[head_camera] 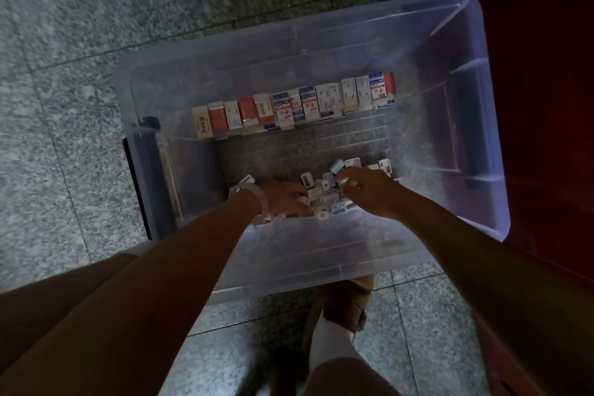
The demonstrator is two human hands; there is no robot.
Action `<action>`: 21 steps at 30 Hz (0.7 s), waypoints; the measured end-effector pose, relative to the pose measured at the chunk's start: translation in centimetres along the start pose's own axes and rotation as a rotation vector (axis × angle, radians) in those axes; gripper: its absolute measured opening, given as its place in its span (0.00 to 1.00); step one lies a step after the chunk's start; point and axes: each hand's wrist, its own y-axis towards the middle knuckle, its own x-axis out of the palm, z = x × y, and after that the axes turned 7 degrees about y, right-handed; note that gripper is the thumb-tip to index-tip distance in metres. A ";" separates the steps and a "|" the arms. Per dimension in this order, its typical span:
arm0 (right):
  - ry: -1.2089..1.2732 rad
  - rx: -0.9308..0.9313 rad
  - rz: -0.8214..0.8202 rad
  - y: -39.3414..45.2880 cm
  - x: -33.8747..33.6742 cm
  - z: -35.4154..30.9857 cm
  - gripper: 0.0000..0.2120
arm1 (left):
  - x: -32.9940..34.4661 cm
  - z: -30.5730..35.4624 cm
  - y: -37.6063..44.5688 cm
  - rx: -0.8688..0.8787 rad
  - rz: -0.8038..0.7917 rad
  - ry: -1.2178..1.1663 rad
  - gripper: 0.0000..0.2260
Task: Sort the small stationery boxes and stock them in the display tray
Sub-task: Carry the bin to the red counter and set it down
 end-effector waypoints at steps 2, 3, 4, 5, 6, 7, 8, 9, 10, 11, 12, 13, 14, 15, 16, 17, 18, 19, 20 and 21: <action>0.021 0.003 0.008 -0.1 0.1 -0.2 0.15 | 0.2 0.6 -0.1 0.027 -0.009 -0.002 0.23; 0.021 0.002 0.009 -0.1 0.1 -0.2 0.16 | 0.5 0.8 0.0 0.043 -0.004 0.011 0.22; 0.020 0.001 0.007 0.0 0.1 -0.2 0.16 | 1.1 0.8 0.2 0.064 -0.006 0.035 0.23; 0.032 0.003 0.006 0.1 0.0 -0.1 0.16 | 1.6 1.1 0.2 0.073 -0.006 0.044 0.24; 0.059 0.006 0.009 0.1 -0.1 -0.1 0.16 | 2.0 1.1 0.3 0.082 -0.004 0.043 0.25; 0.103 0.015 0.008 0.2 -0.1 -0.1 0.15 | 2.2 1.4 0.3 0.109 0.017 0.035 0.25; 0.167 0.029 -0.006 0.2 -0.2 0.0 0.16 | 2.4 1.6 0.3 0.146 0.046 0.016 0.25; 0.249 0.044 -0.031 0.2 -0.2 0.0 0.17 | 2.6 1.7 0.3 0.167 0.079 -0.032 0.25; 0.326 0.051 -0.058 0.2 -0.2 0.2 0.19 | 2.8 1.7 0.5 0.158 0.102 -0.089 0.25; 0.377 0.048 -0.080 0.2 -0.1 0.4 0.21 | 2.9 1.9 0.3 0.144 0.115 -0.138 0.24; 0.404 0.031 -0.092 0.2 0.0 0.6 0.22 | 3.2 2.0 0.5 0.156 0.148 -0.183 0.24; 0.407 0.017 -0.101 0.2 0.0 0.8 0.23 | 3.6 1.9 0.9 0.182 0.199 -0.221 0.24; 0.391 0.002 -0.111 0.2 0.0 0.9 0.25 | 4.0 2.0 1.1 0.198 0.236 -0.243 0.25; 0.355 -0.008 -0.117 0.2 0.0 1.1 0.27 | 4.0 2.2 1.2 0.204 0.253 -0.245 0.26; 0.321 -0.016 -0.120 0.2 -0.1 1.2 0.28 | 4.0 2.3 1.4 0.183 0.237 -0.219 0.24; 0.299 -0.019 -0.121 0.2 -0.1 1.3 0.28 | 3.9 2.4 1.3 0.132 0.211 -0.187 0.19; 0.290 -0.019 -0.118 0.2 -0.2 1.4 0.27 | 3.8 2.5 1.4 0.086 0.179 -0.158 0.11; 0.289 -0.015 -0.113 0.2 -0.4 1.4 0.26 | 3.8 2.6 1.5 0.077 0.190 -0.154 0.04; 0.292 -0.004 -0.104 0.1 -0.5 1.5 0.24 | 3.7 2.7 1.5 0.118 0.236 -0.154 0.04; 0.302 0.009 -0.094 0.1 -0.7 1.5 0.23 | 3.7 2.9 1.6 0.157 0.280 -0.149 0.04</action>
